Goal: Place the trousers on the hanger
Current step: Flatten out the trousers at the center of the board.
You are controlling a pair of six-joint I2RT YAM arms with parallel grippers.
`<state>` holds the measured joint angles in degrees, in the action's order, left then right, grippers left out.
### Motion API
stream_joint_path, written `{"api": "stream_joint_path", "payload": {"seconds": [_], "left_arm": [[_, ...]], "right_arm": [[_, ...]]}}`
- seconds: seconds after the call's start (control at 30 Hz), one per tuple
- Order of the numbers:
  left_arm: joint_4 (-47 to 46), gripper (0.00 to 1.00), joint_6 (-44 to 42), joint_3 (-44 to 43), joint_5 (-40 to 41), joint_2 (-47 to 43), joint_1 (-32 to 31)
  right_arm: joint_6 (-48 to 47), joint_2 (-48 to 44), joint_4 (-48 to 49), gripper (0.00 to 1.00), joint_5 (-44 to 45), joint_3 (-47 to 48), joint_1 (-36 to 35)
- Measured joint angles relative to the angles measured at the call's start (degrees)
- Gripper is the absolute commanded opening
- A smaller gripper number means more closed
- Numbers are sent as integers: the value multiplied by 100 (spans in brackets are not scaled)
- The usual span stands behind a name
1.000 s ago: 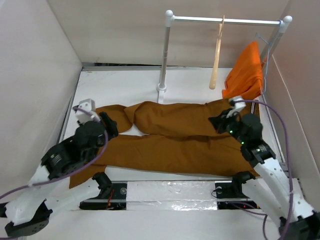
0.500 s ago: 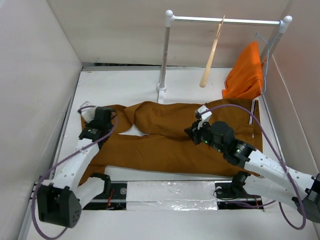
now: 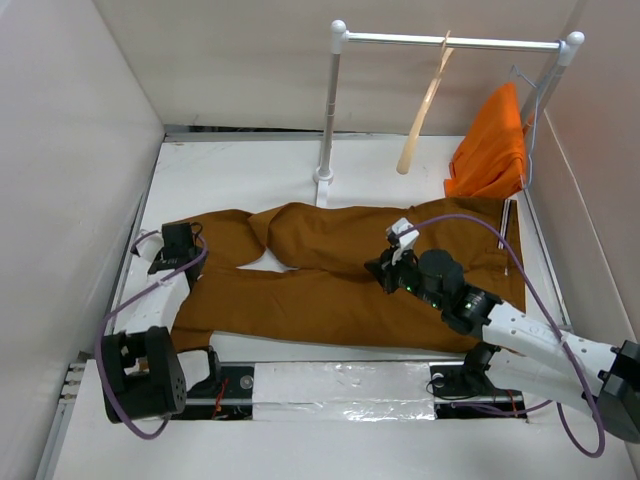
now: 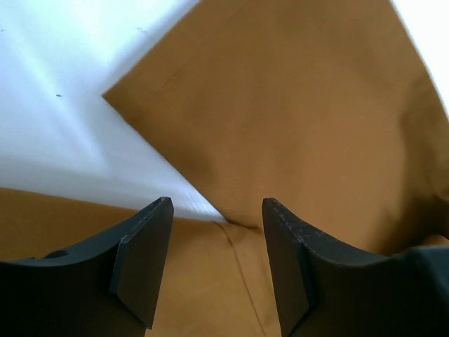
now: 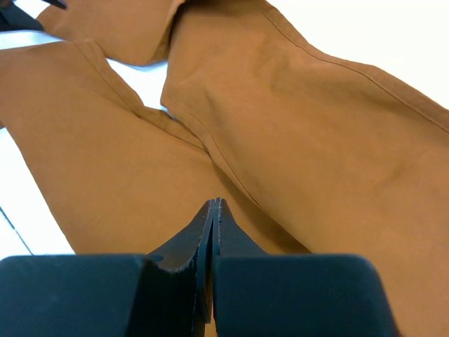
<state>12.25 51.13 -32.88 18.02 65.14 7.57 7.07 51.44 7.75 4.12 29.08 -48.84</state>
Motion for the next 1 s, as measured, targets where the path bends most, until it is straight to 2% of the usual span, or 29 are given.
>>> {"api": "stream_joint_path", "payload": {"seconds": [0.43, 0.53, 0.57, 0.67, 1.0], "left_arm": [[-909, 51, 129, 52, -210, 1060, 610], [-1062, 40, 118, -70, -236, 1276, 634], [-1086, 24, 109, -140, -247, 1366, 638], [-1106, 0, 59, -361, -315, 1698, 640], [-1069, 0, -271, -1054, -496, 1687, 640]], "right_arm": [[0, 120, 232, 0, -166, -96, 0], [0, 173, 302, 0, -170, -96, 0], [0, 188, 313, 0, -170, -96, 0], [0, 240, 326, 0, -170, -96, 0], [0, 352, 345, 0, -164, -96, 0]]}}
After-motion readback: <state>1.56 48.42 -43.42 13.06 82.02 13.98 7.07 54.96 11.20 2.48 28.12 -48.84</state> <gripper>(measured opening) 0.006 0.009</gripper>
